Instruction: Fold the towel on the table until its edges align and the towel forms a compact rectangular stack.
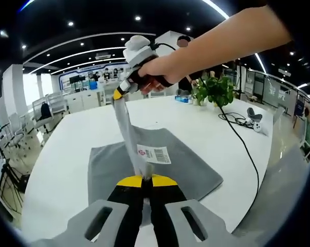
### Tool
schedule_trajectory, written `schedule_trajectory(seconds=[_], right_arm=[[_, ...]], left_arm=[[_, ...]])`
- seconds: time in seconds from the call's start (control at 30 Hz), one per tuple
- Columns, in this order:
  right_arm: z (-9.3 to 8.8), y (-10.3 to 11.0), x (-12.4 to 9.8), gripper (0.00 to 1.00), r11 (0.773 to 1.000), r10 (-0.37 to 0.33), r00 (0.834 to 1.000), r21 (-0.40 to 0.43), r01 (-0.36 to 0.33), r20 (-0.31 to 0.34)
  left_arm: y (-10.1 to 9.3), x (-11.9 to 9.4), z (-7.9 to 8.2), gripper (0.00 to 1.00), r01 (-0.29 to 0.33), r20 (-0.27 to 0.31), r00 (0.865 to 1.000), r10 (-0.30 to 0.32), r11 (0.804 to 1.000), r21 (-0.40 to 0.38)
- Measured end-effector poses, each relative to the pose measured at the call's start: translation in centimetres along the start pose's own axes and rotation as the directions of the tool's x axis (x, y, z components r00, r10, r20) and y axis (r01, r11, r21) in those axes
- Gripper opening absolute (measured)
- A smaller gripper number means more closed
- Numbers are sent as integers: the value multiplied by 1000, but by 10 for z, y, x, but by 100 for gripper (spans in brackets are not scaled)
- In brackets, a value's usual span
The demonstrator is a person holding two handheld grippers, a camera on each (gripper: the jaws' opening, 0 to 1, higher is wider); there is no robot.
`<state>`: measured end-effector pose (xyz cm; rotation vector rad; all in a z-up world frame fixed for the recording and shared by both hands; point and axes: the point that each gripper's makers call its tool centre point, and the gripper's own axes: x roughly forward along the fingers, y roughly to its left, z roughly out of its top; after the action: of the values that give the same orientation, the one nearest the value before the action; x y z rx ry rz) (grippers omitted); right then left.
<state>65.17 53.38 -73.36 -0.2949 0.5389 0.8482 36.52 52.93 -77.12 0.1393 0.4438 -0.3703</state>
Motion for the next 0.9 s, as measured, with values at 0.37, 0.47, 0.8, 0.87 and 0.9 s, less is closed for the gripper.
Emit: schedule_trajectory(seconds=[0.37,0.47,0.8,0.87,0.9], right_arm=[[-7,13,18,0,1000,20,1000,13,-20,-4],[-10,17,20,0,1000,23,1000,17,-23,-6],[-18,30,44,0,999,32,999,26,-31,-13],[-17,31,45,0,999,33,999,23,-32,-12],[-18,32,48,0,999,34,999,22,-34,-13]], left_arm=[[14,4,-22,3,-23,-33,999,23,1000,-17],[17,4,-27,3,-30,-46,999,29,999,-26],[31,8,-46,3,-48,-74,996,45,998,-49],[34,10,-50,3,-51,-78,996,47,997,-55],[37,11,-53,3,-53,-82,996,48,997,-60]])
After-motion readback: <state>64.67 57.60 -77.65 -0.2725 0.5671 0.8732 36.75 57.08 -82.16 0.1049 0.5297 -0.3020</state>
